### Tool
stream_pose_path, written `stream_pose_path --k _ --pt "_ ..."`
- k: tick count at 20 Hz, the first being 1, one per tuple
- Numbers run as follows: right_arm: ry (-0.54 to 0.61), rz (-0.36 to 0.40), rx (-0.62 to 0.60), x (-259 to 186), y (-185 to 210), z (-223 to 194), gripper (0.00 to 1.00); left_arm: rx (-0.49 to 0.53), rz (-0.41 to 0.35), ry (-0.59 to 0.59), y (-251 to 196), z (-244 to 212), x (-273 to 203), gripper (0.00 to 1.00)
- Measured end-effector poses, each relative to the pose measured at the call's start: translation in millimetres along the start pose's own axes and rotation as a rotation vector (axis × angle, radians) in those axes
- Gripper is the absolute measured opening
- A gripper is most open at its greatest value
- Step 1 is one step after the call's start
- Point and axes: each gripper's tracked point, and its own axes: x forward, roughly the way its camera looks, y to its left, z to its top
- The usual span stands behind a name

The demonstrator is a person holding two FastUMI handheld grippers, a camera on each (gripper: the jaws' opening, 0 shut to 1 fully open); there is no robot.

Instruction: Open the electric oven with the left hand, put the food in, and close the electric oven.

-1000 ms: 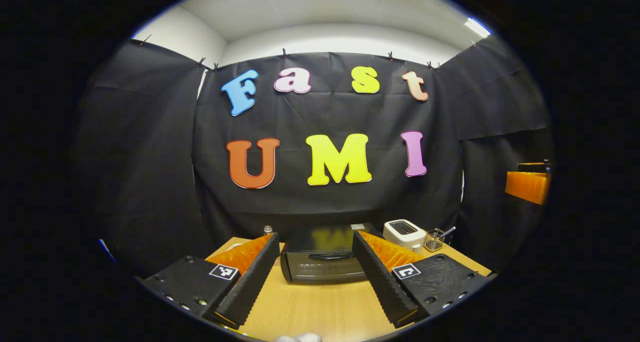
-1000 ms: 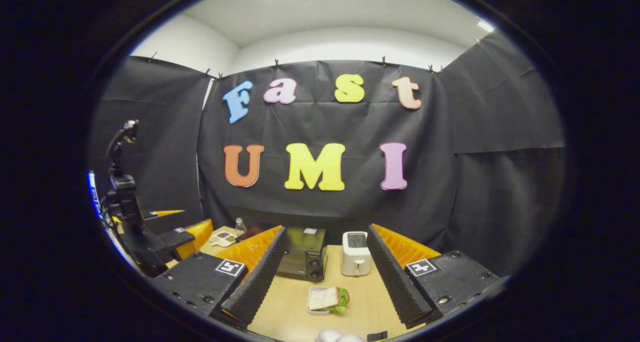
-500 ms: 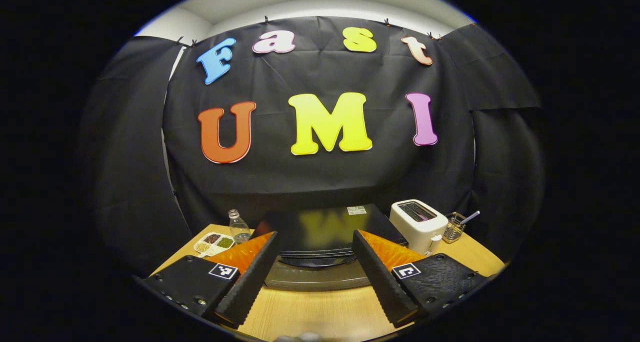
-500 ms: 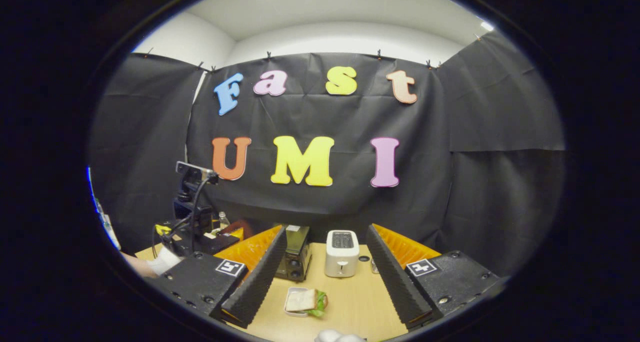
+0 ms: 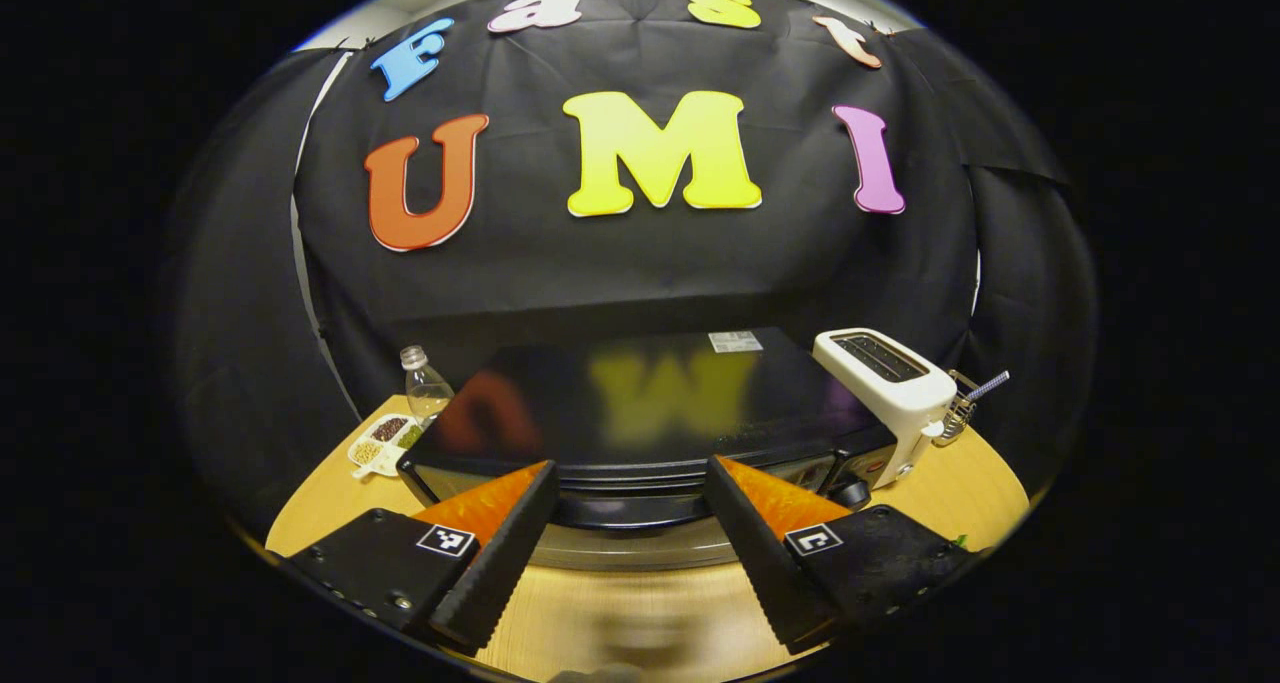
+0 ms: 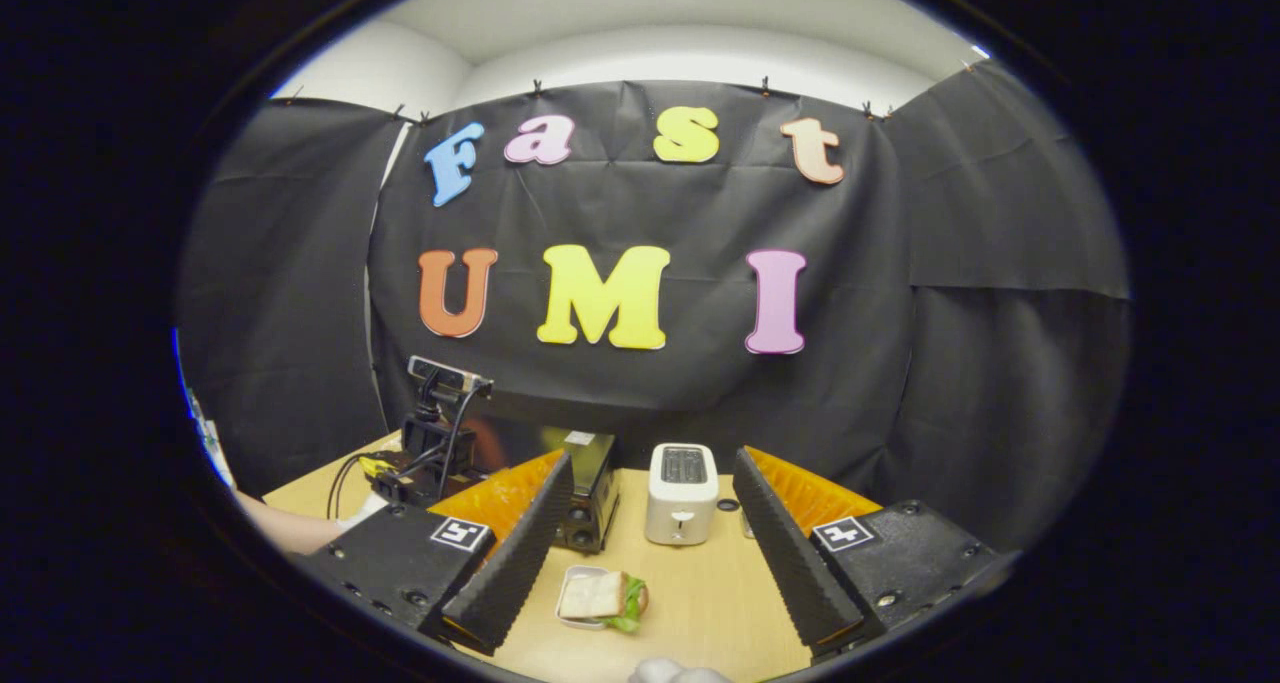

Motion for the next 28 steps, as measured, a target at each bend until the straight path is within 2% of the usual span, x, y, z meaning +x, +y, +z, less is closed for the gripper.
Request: stream_pose_path --k 1,2,3,4,9,10,13,14,15,16,17,21,22,23,24,25,26,27,28 --pt "0.003 0.001 -0.001 1.3 0.0 -1.2 1.00 0.003 0.000 -0.007 2.0 2.7 2.7 0.99" --pt "0.004 0.002 -0.002 2.8 0.9 -1.5 0.95 -0.002 0.000 0.007 0.8 -0.8 2.7 0.99" --pt "0.003 0.001 -0.001 3.8 0.0 -1.2 1.00 -0.005 -0.001 0.006 0.7 -0.8 1.4 0.99" --pt "0.004 0.001 0.001 4.5 0.2 -1.4 0.95 -0.003 -0.002 0.012 0.8 -1.7 2.9 0.99" --pt "0.008 0.000 0.001 6.1 1.2 -3.9 0.95 -0.001 -0.009 0.035 1.2 -7.2 -5.5 0.99" --pt "0.009 -0.003 -0.004 5.8 1.6 -3.9 1.00 -0.003 -0.012 0.037 0.6 -9.2 -9.9 0.99" --pt "0.013 -0.002 -0.011 4.1 3.6 -9.2 1.00 -0.009 -0.020 0.053 -0.2 -20.5 -25.1 0.99" --pt "0.016 0.000 -0.009 4.2 5.4 -10.4 0.95 -0.008 -0.022 0.055 -0.6 -24.1 -30.6 0.99" --pt "0.019 0.002 -0.007 3.2 6.6 -12.9 0.95 -0.005 -0.025 0.061 -0.8 -30.4 -36.3 0.99" --pt "0.022 0.004 -0.005 2.3 8.1 -14.6 1.00 -0.011 -0.028 0.072 -0.8 -37.1 -44.0 0.99" --pt "0.025 0.006 -0.004 2.0 8.9 -16.3 0.95 -0.012 -0.032 0.075 -1.3 -42.3 -49.6 0.99" --pt "0.040 0.011 -0.013 -1.7 13.0 -23.9 0.95 -0.016 -0.038 0.108 -2.6 -70.3 -69.2 0.99" --pt "0.044 0.012 -0.012 -3.5 14.5 -25.7 1.00 -0.018 -0.038 0.121 -2.6 -78.2 -74.1 0.99" --pt "0.047 0.014 -0.010 -5.5 15.2 -27.5 0.95 -0.021 -0.037 0.132 -2.8 -87.7 -78.0 0.99" --pt "0.049 0.015 -0.010 -6.5 15.6 -28.2 1.00 -0.020 -0.038 0.145 -3.5 -95.0 -81.2 0.99" --pt "0.050 0.016 -0.012 -7.1 15.8 -29.4 1.00 -0.022 -0.038 0.159 -3.8 -102.7 -84.8 0.91" --pt "0.052 0.016 -0.015 -8.0 15.9 -30.1 0.95 -0.022 -0.039 0.171 -4.3 -110.0 -88.3 0.99" --pt "0.055 0.016 -0.018 -9.3 16.0 -31.8 1.00 -0.020 -0.039 0.180 -5.0 -116.6 -90.6 0.99" --pt "0.057 0.017 -0.019 -9.9 15.9 -32.9 1.00 -0.017 -0.039 0.193 -5.5 -123.4 -92.5 0.99"
